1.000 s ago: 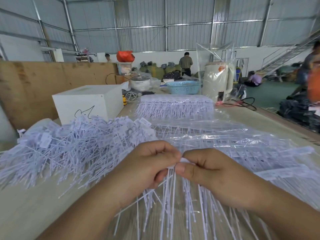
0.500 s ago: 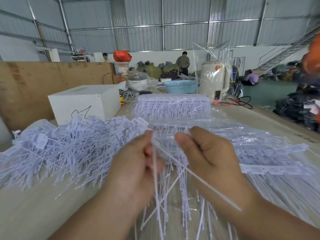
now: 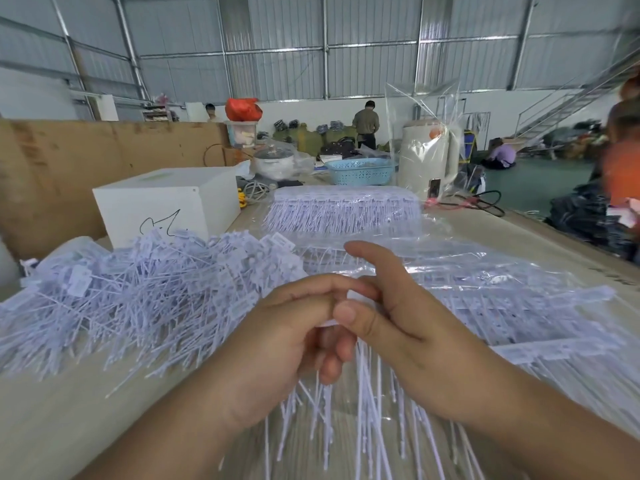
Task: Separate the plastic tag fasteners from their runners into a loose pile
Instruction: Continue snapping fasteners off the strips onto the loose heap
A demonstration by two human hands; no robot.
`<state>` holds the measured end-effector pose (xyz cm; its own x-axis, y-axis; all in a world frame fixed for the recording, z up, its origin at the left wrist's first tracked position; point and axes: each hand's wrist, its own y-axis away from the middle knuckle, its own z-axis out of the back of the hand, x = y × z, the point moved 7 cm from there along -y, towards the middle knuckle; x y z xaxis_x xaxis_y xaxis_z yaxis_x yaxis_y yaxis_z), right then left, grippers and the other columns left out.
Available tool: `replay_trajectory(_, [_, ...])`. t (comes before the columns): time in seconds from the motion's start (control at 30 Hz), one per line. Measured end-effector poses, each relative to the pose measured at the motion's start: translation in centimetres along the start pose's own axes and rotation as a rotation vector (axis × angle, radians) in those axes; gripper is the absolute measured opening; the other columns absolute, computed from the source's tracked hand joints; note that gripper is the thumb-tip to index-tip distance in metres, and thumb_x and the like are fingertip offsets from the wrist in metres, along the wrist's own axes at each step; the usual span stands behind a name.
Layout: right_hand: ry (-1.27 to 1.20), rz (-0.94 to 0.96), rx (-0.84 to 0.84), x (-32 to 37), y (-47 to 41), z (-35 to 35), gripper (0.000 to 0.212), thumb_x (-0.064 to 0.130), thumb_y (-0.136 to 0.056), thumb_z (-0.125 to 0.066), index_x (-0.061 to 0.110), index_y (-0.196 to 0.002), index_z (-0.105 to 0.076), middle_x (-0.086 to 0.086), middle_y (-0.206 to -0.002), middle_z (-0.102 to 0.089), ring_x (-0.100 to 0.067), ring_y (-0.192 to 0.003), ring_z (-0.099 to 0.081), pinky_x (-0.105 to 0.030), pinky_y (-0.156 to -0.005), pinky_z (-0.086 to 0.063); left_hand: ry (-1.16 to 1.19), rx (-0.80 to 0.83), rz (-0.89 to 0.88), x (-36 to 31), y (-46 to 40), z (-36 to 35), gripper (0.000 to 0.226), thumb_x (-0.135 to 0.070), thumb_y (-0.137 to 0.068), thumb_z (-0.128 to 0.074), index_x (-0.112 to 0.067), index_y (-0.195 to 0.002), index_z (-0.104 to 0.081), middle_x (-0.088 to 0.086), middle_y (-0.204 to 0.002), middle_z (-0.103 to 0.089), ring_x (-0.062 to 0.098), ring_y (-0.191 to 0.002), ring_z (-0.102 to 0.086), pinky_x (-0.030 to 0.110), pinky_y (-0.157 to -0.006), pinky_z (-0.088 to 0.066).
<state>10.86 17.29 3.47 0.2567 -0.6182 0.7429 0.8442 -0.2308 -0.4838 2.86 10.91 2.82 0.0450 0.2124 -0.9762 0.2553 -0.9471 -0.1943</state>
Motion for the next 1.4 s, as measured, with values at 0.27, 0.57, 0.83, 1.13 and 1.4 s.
replay_trajectory(0.27, [0.021,-0.039,0.087,-0.5,0.2,-0.4,0.063,0.053,-0.093,-0.049,0.033,-0.146,-0.021,0.015,-0.091,-0.07,-0.005,-0.098,-0.067,-0.029,-0.097,-0.046,-0.069,-0.04,-0.011,0.2,0.0,0.3,0.012,-0.011,-0.078,-0.067,-0.017,-0.08,-0.077,0.002,-0.048,-0.053,0.008,-0.038,-0.048,0.018,-0.037,-0.037])
replay_trajectory(0.57, [0.094,-0.13,0.049,-1.0,0.2,1.7,0.028,0.047,-0.09,-0.053,0.028,-0.069,-0.053,0.01,-0.056,-0.04,-0.009,-0.053,-0.037,-0.031,-0.052,-0.031,-0.248,-0.213,-0.125,-0.6,-0.1,2.6,0.016,-0.027,-0.079,-0.059,-0.024,-0.08,-0.075,0.002,-0.045,-0.05,0.011,-0.038,-0.042,0.018,-0.039,-0.035])
replay_trajectory(0.83, [0.237,-0.051,-0.139,0.4,0.0,1.9,0.032,0.037,-0.095,-0.057,0.028,-0.067,-0.045,0.012,-0.05,-0.04,-0.005,-0.045,-0.034,-0.022,-0.045,-0.027,-0.069,-0.332,-0.109,-0.2,-0.1,2.1,0.014,-0.033,-0.069,-0.065,-0.023,-0.072,-0.075,-0.001,-0.044,-0.044,0.007,-0.035,-0.035,0.014,-0.036,-0.03])
replay_trajectory(1.13, [0.061,-0.013,-0.336,1.0,0.5,4.7,0.031,0.047,-0.093,-0.055,0.022,-0.075,-0.051,0.007,-0.055,-0.038,-0.002,-0.046,-0.032,-0.014,-0.045,-0.029,0.066,-0.426,-0.095,-0.3,0.1,3.3,0.018,-0.015,-0.087,-0.06,-0.019,-0.075,-0.072,0.0,-0.047,-0.045,0.007,-0.036,-0.035,0.016,-0.035,-0.029])
replay_trajectory(1.4, [0.081,-0.056,-0.052,-0.7,0.0,1.4,0.047,0.053,-0.084,-0.055,0.051,-0.127,-0.035,0.016,-0.096,-0.056,-0.013,-0.091,-0.063,-0.045,-0.087,-0.05,-0.189,-0.133,-0.032,0.1,0.0,0.5,0.02,-0.021,-0.096,-0.057,-0.024,-0.092,-0.076,0.003,-0.049,-0.054,0.012,-0.038,-0.043,0.019,-0.04,-0.035])
